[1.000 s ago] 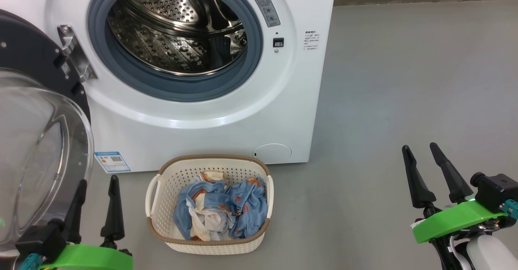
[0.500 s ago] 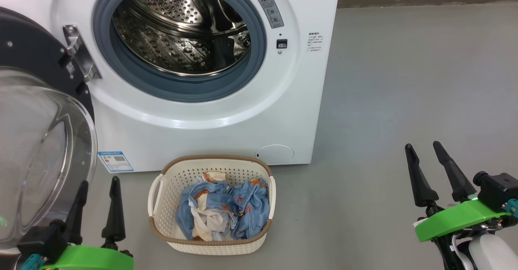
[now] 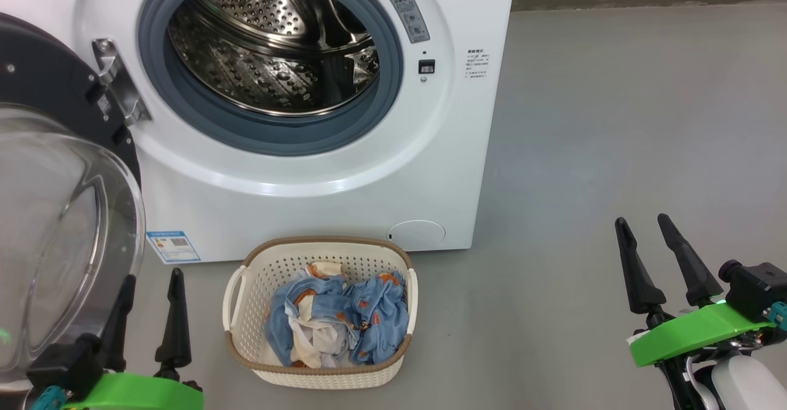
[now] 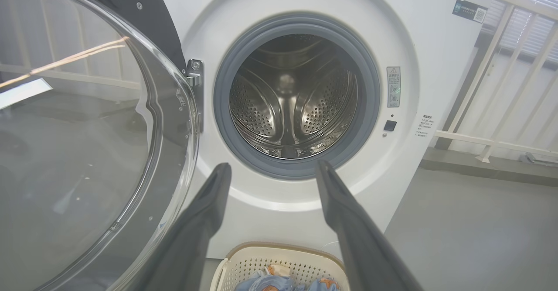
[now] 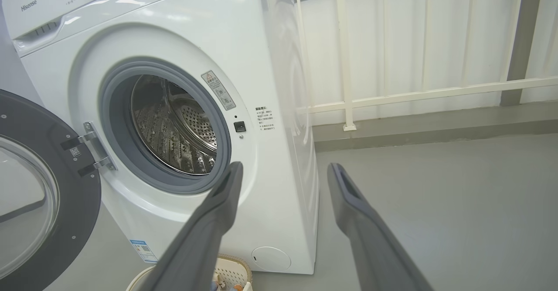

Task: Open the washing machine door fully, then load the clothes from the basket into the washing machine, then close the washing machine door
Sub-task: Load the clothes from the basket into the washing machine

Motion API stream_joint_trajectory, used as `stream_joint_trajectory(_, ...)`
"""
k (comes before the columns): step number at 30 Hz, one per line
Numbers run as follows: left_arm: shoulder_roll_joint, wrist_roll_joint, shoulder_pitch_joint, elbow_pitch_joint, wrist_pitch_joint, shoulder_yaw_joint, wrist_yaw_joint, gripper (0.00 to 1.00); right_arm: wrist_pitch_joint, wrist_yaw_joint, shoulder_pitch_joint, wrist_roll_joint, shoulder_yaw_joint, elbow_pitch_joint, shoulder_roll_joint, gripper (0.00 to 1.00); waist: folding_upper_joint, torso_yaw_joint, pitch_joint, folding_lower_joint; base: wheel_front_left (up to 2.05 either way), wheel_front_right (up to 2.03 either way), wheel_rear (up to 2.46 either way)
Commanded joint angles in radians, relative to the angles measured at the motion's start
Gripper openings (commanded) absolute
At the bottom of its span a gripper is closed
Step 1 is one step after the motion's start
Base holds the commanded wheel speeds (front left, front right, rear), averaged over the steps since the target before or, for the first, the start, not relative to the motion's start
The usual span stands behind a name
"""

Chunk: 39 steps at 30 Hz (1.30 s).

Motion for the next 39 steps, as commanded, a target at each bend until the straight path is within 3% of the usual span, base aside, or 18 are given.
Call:
stream_joint_trajectory(1,0.027,0.01,-0.015,-0.017,-0.009,0.033,-0.004,1.0,-0.01,0.008,-0.01,-0.01,0.016,-0.022,-0.017,1.0,0.0,0.0,0.0,0.0,0.75,-0.75,0.0)
stream_joint_trajectory(24,0.026,0.004,-0.021,-0.011,-0.009,0.04,-0.005,1.0,-0.01,0.008,-0.013,-0.004,0.026,-0.015,-0.021,1.0,0.0,0.004,0.016,0.0,1.2,-1.2,0.0)
stream_joint_trajectory(39,0.022,0.006,-0.024,-0.009,-0.009,0.039,-0.006,1.0,-0.01,0.008,-0.022,-0.007,0.039,-0.011,-0.016,1.0,0.0,0.012,0.028,0.0,0.17,-0.17,0.0)
